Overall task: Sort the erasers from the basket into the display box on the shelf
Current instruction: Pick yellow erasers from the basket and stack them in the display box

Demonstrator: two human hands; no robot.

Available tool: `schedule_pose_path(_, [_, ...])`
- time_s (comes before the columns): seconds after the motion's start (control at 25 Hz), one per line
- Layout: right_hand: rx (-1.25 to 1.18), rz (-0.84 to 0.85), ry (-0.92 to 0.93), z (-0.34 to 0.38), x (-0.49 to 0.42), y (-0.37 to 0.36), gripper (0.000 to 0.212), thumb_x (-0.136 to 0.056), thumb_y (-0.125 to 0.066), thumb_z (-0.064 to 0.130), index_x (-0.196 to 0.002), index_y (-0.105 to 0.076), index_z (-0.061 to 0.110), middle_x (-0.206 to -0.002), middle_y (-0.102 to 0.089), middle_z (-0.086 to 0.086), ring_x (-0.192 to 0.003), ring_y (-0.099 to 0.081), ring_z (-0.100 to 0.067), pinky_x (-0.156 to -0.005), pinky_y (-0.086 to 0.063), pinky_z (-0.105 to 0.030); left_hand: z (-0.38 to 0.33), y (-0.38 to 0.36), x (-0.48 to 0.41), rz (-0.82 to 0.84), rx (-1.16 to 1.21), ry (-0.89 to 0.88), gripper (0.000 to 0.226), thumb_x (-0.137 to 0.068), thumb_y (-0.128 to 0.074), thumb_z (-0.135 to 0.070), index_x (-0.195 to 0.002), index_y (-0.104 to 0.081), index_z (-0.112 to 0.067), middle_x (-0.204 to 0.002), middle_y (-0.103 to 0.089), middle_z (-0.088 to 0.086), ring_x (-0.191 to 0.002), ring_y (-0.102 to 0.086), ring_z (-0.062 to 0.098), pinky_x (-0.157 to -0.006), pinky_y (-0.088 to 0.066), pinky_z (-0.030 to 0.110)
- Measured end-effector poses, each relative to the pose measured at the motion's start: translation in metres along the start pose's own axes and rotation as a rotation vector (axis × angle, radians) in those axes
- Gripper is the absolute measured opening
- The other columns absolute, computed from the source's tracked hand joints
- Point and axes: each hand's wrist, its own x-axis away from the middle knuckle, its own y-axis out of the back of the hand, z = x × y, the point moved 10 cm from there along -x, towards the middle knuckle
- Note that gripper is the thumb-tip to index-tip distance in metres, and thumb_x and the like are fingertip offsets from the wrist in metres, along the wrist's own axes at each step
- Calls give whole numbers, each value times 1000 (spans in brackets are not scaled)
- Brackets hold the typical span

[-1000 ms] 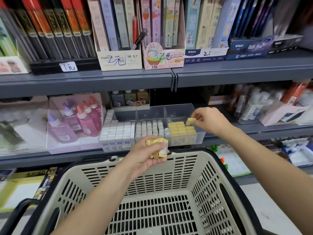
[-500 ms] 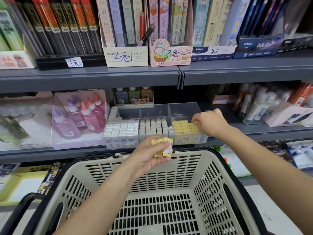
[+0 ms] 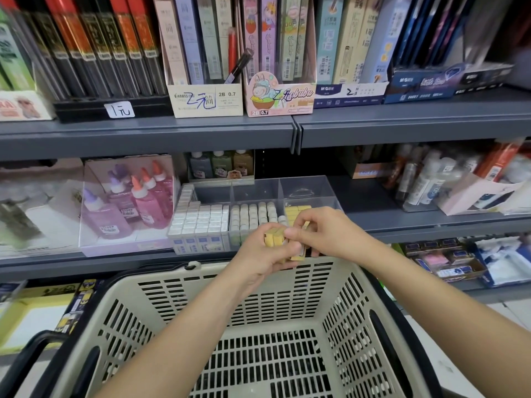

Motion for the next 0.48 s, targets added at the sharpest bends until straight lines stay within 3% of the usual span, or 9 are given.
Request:
schedule_pose_path(0.12, [-361,93,-60,-9,-2,1,15,-85,-65,25,-96,-65,13,-68,-69,3,-57,-63,-1,-49,-45,-13,0,-2,-3,-25,97,-1,26,-77,-70,-1,-97,-58,-11,-85,-67,5,-76,-69,14,-64,-56,25])
schedule_pose_path(0.2, [-483,124,-79,-17,-1,5,21,-85,-65,13,-106,-63,8,-80,-71,0,-65,-65,-3,-56,-48,-14,0,6,-5,-85,121,18,26,-78,-68,4,-97,-58,-9,-87,-68,6,-74,-69,14,-60,-55,23])
schedule_pose_path(0.32, [-496,125,-104,-29,-2,4,25,-84,-64,3,-109,-63,9,-88,-70,-1,-72,-68,-8,-61,-52,-14,0,11,-7,-121,123,23,39,-75,-68,11,-109,-54,-5,-96,-68,10,-77,-69,18,-58,-55,22])
schedule_pose_path(0.48, [-316,92,-125,-37,-8,18,19,-79,-70,4,-98,-68,5,-74,-71,0,-60,-63,-1,-53,-49,-13,1,14,-9,-145,96,7,42,-78,-67,8,-114,-50,-2,-91,-67,9,-76,-68,16,-61,-56,23])
